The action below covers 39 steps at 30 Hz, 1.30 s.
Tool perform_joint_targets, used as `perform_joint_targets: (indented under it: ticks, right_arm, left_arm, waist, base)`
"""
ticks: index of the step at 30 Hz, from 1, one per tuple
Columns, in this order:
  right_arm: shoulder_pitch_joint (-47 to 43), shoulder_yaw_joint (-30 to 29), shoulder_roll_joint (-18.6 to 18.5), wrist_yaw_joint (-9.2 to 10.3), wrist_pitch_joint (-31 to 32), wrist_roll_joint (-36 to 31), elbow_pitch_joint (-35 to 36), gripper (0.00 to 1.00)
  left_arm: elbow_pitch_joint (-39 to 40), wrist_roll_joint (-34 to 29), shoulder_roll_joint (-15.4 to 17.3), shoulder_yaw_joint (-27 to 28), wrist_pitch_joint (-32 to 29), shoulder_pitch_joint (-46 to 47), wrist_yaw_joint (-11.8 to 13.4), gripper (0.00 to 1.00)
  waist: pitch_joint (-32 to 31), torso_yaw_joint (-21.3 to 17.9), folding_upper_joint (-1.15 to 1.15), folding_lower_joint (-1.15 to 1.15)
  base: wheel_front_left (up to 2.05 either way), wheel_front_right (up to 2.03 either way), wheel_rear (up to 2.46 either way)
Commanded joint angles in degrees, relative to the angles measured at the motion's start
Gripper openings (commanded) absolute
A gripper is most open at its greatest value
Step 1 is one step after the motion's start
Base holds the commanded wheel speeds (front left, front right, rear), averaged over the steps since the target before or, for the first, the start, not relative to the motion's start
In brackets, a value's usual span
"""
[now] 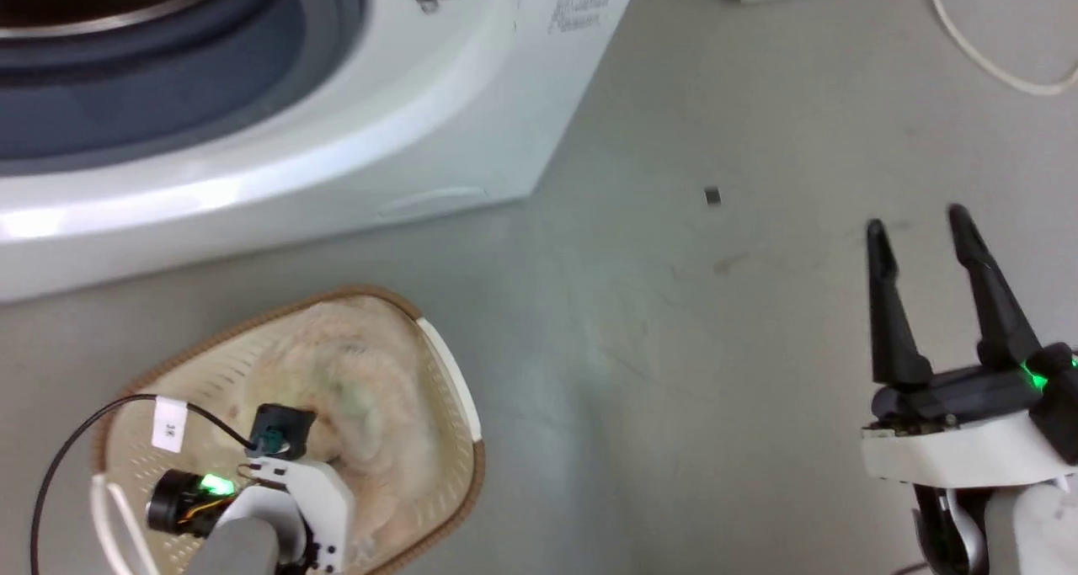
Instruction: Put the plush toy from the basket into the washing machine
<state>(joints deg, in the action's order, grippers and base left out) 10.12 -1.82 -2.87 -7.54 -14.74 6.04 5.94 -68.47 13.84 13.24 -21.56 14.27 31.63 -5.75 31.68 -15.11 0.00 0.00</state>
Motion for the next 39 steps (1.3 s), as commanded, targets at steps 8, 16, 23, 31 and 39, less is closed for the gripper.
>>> perform_joint_targets:
  ticks: [8,16,23,31,39]
  right_arm:
    - [-3.7,0.2,0.0,0.05,-0.3,-0.5,-1.7,1.00]
    - [-6.7,-0.2,0.0,0.05,-0.3,-1.6,-2.7,1.00]
    - [-8.4,-0.2,0.0,0.05,-0.3,-1.8,-3.0,1.00]
    - [-8.8,0.2,0.0,0.05,-0.3,-1.2,-2.4,1.00]
    - [-6.7,0.2,0.0,0.05,-0.3,-0.4,-0.9,1.00]
  left_arm:
    - [17.8,0.2,-0.4,3.6,0.7,-9.5,2.2,0.00]
    - [35.0,-2.3,-0.9,6.6,0.7,-18.6,4.1,0.00]
    - [48.0,-4.7,-0.3,9.3,0.7,-23.6,4.8,0.00]
    - [60.4,-6.2,0.4,13.6,0.7,-25.7,6.7,0.00]
    - [64.8,-7.2,5.5,16.6,-0.9,-18.4,6.1,0.00]
  waist:
    - [-11.7,5.5,0.00,0.00]
    - [-17.9,8.7,0.00,0.00]
    - [-20.7,9.7,0.00,0.00]
    - [-20.1,9.0,0.00,0.00]
    - [-14.2,7.0,0.00,0.00]
  base:
    - [0.00,0.00,0.00]
    - [0.00,0.00,0.00]
    - [0.00,0.00,0.00]
    - [0.00,0.00,0.00]
    - [0.00,0.00,0.00]
